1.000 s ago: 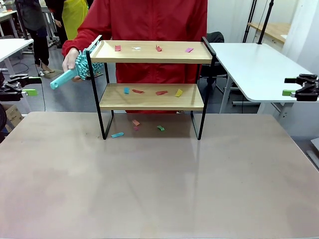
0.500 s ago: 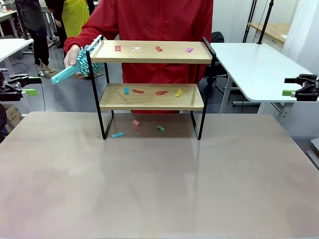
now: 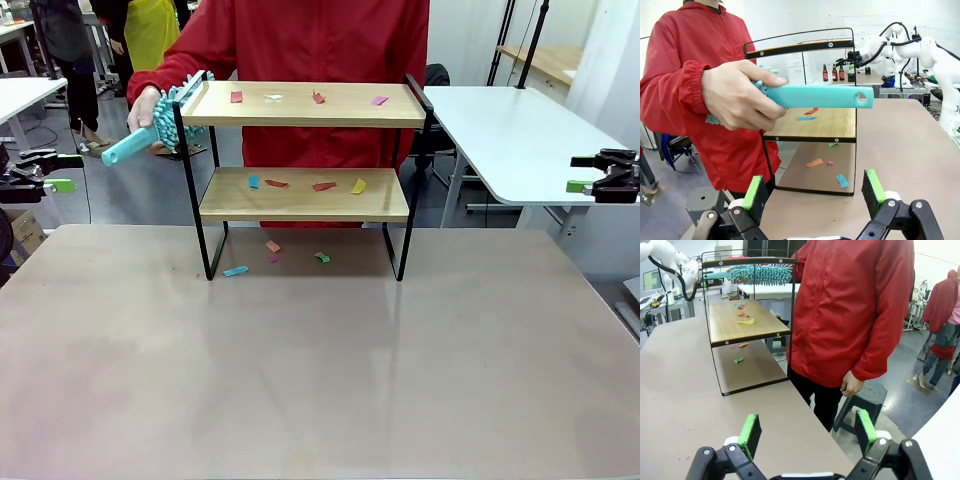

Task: Clean the shelf.
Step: Pick up the Duster handed by the human.

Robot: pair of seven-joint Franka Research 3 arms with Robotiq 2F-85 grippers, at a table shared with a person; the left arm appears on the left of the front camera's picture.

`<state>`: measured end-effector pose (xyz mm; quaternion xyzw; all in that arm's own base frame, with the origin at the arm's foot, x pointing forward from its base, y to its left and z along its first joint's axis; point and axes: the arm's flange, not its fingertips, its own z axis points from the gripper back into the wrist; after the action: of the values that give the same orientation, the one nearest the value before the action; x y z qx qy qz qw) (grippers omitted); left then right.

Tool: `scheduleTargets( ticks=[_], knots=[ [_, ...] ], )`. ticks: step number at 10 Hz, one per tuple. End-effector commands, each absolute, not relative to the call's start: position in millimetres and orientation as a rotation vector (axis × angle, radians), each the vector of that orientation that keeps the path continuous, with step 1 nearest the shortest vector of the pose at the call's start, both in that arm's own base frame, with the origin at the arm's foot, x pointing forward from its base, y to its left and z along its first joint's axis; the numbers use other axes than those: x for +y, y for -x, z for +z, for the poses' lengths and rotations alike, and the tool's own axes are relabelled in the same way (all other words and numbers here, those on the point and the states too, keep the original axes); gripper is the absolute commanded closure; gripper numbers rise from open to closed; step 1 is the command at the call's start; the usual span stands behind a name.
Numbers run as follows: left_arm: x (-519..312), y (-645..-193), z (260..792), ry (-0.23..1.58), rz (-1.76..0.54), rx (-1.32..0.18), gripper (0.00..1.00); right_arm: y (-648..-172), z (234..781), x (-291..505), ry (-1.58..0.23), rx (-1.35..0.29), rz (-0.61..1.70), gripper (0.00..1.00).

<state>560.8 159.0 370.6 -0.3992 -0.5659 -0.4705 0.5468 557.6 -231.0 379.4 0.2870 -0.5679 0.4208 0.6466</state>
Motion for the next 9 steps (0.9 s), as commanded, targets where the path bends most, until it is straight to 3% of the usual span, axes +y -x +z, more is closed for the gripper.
scheduleTargets(
  ticks=[1,4,9],
  knots=[
    [159,-561,371,0.946,-1.115,-1.341,0.0,-558,385,-228,-0.655,-1.279,0.949,0.0],
    [165,-540,439,0.828,-1.048,-1.255,0.0,-558,385,-228,-0.655,-1.279,0.949,0.0],
    [136,-521,558,0.682,-0.807,-0.878,0.0,-558,385,-228,-0.655,-1.279,0.949,0.0]
  ],
)
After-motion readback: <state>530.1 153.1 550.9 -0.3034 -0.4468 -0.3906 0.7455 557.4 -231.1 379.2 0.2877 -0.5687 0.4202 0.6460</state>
